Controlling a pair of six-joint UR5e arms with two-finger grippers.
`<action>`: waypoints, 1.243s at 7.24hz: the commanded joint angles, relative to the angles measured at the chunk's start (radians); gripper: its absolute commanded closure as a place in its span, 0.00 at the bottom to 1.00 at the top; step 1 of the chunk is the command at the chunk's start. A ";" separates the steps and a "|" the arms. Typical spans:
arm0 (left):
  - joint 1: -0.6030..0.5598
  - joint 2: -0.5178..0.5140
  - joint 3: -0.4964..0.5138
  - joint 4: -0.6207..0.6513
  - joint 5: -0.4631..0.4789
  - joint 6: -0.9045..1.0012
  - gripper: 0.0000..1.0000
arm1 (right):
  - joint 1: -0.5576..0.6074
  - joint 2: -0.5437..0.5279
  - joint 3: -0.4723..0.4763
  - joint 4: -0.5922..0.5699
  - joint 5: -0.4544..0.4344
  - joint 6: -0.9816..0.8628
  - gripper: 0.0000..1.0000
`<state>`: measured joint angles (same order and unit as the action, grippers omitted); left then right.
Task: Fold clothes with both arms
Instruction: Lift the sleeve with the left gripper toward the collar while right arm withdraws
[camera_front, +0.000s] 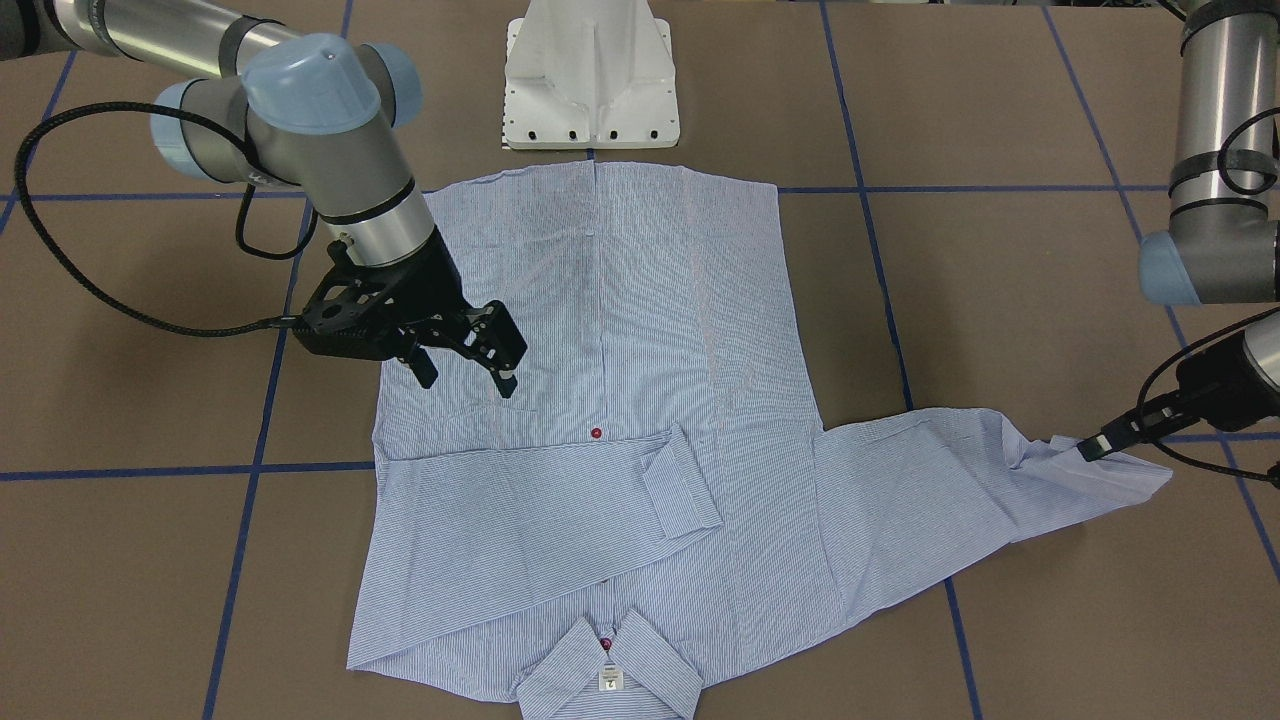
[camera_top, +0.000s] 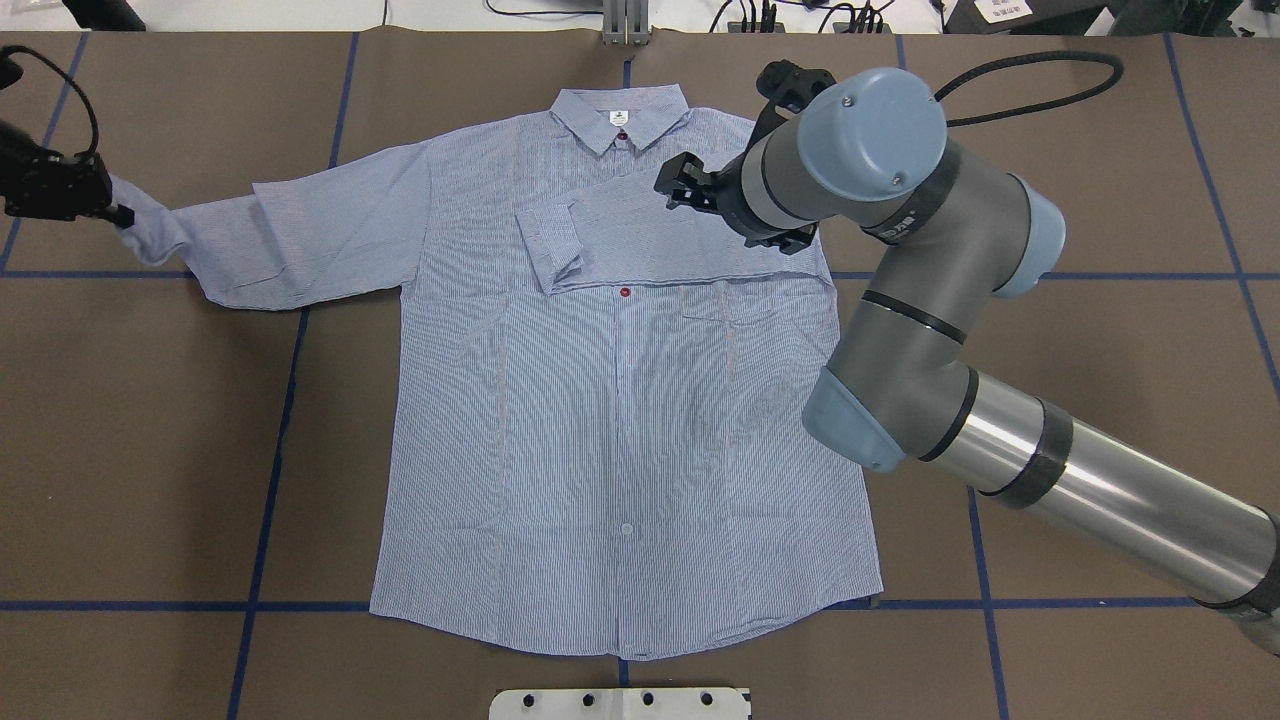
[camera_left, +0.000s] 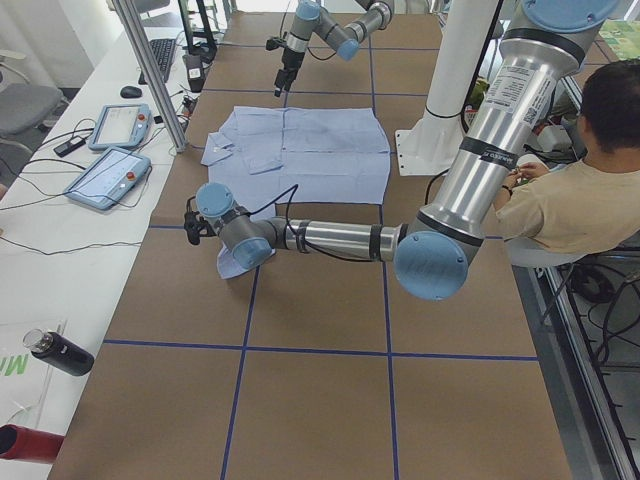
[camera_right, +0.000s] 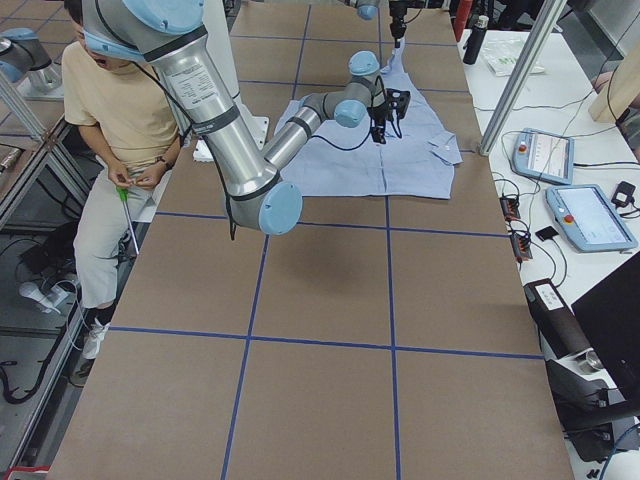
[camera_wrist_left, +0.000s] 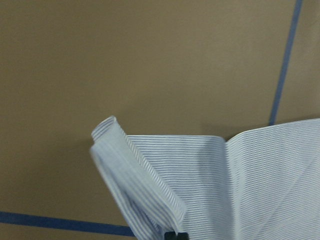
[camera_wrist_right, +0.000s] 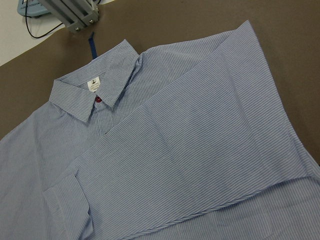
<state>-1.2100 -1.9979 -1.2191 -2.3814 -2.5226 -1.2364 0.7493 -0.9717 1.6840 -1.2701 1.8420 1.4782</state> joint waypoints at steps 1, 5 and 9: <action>0.085 -0.109 -0.052 -0.005 0.010 -0.179 1.00 | 0.091 -0.065 0.002 -0.002 0.074 -0.115 0.00; 0.265 -0.255 -0.118 0.004 0.198 -0.380 1.00 | 0.278 -0.215 0.002 0.000 0.267 -0.338 0.00; 0.421 -0.494 -0.013 0.039 0.363 -0.570 1.00 | 0.347 -0.294 -0.006 -0.002 0.313 -0.461 0.00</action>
<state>-0.8264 -2.4151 -1.2854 -2.3477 -2.1926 -1.7520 1.0758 -1.2489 1.6801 -1.2704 2.1334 1.0446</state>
